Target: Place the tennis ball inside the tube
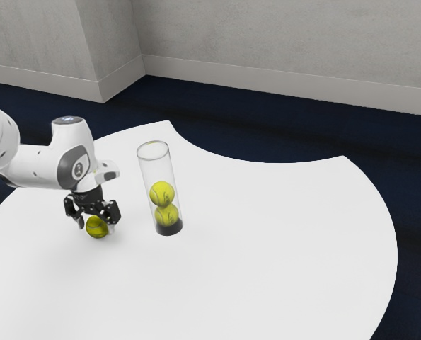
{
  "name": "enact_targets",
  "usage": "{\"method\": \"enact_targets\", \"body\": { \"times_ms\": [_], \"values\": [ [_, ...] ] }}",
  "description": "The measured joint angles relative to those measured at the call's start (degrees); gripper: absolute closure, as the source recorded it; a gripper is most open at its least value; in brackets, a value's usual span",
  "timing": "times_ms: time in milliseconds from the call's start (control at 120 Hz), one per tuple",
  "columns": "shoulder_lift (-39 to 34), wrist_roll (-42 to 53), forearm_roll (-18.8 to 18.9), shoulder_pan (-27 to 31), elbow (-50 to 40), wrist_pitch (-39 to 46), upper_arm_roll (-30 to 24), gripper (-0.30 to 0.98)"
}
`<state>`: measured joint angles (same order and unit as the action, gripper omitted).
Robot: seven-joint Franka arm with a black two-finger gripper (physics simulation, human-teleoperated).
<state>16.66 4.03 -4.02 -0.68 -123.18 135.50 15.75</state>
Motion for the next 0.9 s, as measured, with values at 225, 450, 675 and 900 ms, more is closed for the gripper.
{"method": "enact_targets", "body": {
  "times_ms": [225,450,675,900],
  "values": [
    [0.6,-0.4,-0.1,0.5,0.1,0.2,0.3,0.00],
    [1.3,-0.1,1.2,0.5,1.5,1.5,0.3,0.00],
    [3.0,0.2,1.2,1.2,1.7,2.3,0.2,0.00],
    [3.1,0.4,1.4,1.4,2.0,2.6,0.3,0.25]
  ]
}}
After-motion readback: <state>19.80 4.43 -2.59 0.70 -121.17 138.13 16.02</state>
